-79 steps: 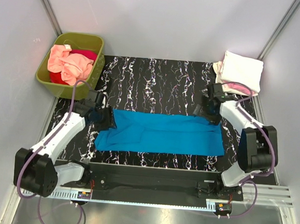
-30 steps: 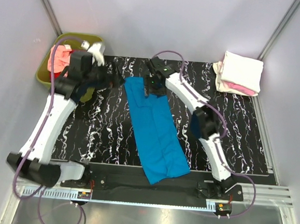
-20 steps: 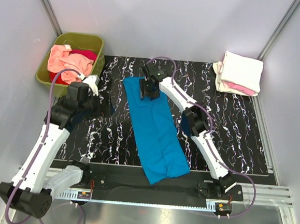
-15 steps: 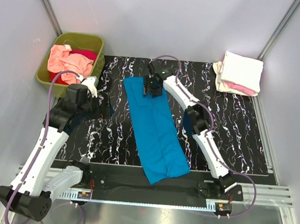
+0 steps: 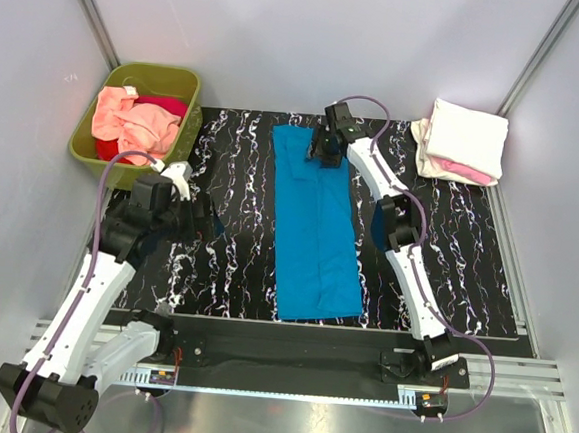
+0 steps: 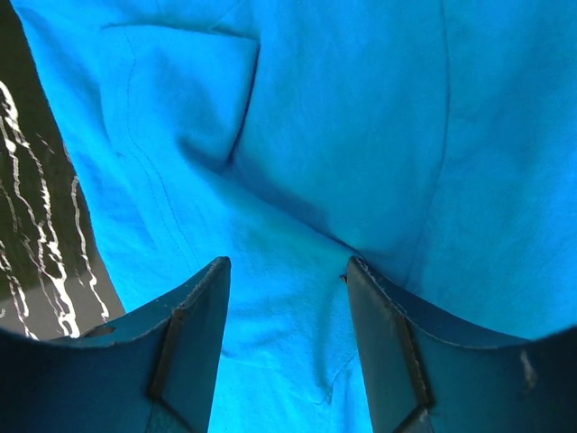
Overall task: Fold and stack the t-shirts
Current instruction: Fold the tshirt
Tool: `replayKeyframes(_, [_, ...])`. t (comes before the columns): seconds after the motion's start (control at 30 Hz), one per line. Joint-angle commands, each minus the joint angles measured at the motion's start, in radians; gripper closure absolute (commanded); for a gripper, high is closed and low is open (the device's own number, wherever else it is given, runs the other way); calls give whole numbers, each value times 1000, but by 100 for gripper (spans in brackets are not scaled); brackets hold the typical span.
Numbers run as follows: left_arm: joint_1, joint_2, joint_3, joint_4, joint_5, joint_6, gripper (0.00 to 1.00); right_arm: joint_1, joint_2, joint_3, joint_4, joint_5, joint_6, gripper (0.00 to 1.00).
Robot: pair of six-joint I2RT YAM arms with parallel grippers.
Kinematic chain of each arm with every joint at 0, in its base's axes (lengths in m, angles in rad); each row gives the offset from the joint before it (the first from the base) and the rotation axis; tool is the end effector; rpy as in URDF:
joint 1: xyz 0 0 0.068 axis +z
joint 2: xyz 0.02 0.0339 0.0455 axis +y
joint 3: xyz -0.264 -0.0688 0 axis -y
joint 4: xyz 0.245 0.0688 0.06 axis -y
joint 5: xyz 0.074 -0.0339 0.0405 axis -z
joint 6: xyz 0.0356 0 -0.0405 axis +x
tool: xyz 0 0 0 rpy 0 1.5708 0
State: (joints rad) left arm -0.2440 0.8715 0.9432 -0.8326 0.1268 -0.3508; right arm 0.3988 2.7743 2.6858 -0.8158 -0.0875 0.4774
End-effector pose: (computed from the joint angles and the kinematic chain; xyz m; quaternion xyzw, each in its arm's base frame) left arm 0.1632 -0.0453 0.3176 -0.0240 0.9173 -0.1709 0.3589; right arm 0.5364 0.2294 0.1604 0.0228 0.9439 0.1761 0.2784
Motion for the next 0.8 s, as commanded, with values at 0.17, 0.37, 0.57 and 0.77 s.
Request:
replayKeyframes(0.17, [-3,-58,-55,49,62,-63,1,6,-7,5,20,-41,79,22])
replayKeyframes(0.37, [-66,-45,-127,73,83,-160,1,-9,-247,-43,49,-23,92,8])
replayKeyframes(0.57, [-211,-42,-237,168,56,-315,1,-37,-618,-430,12,69,66,5])
replayKeyframes(0.77, [-342,-16,-391,323,65,-448,5,-37,-1048,-1116,18,95,144,3])
